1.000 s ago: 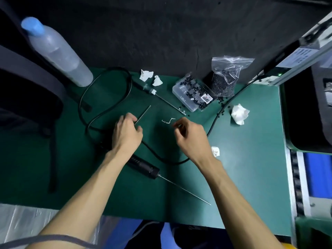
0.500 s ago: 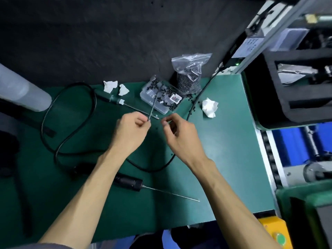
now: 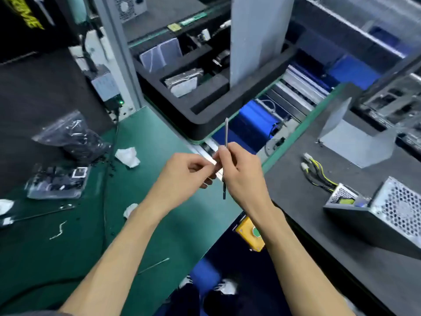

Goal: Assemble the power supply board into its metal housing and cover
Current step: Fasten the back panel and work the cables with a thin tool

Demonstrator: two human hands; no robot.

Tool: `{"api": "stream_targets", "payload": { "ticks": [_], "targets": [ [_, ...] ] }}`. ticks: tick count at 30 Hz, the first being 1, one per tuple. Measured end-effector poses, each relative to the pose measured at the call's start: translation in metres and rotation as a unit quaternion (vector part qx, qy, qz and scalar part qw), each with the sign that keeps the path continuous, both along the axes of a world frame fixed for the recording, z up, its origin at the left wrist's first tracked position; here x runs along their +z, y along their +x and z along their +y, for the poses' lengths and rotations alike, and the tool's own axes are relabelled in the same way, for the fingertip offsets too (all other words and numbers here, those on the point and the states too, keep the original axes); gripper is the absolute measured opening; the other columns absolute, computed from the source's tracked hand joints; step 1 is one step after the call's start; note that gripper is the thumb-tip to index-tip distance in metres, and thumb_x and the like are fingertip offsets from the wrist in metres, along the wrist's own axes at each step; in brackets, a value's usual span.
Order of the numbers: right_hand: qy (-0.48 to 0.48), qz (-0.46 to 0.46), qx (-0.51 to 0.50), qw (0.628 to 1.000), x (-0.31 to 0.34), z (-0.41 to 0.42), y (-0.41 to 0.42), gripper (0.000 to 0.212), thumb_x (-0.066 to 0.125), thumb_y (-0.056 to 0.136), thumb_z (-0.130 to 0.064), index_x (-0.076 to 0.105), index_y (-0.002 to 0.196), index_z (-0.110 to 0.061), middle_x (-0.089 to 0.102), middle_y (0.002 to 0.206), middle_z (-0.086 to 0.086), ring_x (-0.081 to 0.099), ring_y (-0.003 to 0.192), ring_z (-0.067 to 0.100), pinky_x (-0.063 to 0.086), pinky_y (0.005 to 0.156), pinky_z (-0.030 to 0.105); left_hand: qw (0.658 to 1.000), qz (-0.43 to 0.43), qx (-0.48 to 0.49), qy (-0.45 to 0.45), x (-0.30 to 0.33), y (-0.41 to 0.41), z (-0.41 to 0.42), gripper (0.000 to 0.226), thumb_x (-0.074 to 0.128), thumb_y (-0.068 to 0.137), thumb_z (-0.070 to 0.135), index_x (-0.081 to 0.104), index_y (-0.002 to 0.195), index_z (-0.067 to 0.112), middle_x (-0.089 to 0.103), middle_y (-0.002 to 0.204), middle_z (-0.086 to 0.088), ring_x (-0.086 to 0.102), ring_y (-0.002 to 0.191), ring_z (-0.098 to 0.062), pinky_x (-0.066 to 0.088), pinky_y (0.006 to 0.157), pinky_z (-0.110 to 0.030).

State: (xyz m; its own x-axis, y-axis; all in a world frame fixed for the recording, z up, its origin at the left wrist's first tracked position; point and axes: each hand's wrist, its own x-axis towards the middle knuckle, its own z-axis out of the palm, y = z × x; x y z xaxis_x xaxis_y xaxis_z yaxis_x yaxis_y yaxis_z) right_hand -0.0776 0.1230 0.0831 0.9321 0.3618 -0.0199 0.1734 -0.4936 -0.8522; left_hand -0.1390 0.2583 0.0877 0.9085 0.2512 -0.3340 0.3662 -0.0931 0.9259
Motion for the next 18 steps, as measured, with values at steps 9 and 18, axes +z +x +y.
{"api": "stream_targets", "payload": {
  "ticks": [9, 18],
  "targets": [
    [-0.049, -0.071, -0.137, 0.987, 0.047, -0.192, 0.04, 0.031, 0.038, 0.11, -0.036, 0.068, 0.117, -0.03, 0.058, 0.055, -0.012, 0.054, 0.055, 0.007, 0.041, 0.058, 0.03, 0.982, -0.029, -0.178, 0.052, 0.033, 0.086, -0.177, 0.018, 0.061, 0.09, 0.008, 0.074, 0.077, 0.01, 0.076, 0.073, -0.005, 0.074, 0.071, -0.017, 0.061, 0.072, -0.034],
    [0.093, -0.057, -0.203, 0.973, 0.076, -0.299, 0.062, 0.032, 0.036, 0.1, -0.013, 0.042, 0.12, -0.037, 0.038, 0.052, -0.004, 0.032, 0.046, 0.01, 0.03, 0.049, 0.03, 0.972, -0.057, -0.14, 0.179, 0.004, 0.16, -0.245, 0.016, 0.064, 0.086, 0.015, 0.073, 0.078, 0.025, 0.072, 0.07, 0.005, 0.072, 0.073, -0.017, 0.06, 0.071, -0.037]
  ]
}}
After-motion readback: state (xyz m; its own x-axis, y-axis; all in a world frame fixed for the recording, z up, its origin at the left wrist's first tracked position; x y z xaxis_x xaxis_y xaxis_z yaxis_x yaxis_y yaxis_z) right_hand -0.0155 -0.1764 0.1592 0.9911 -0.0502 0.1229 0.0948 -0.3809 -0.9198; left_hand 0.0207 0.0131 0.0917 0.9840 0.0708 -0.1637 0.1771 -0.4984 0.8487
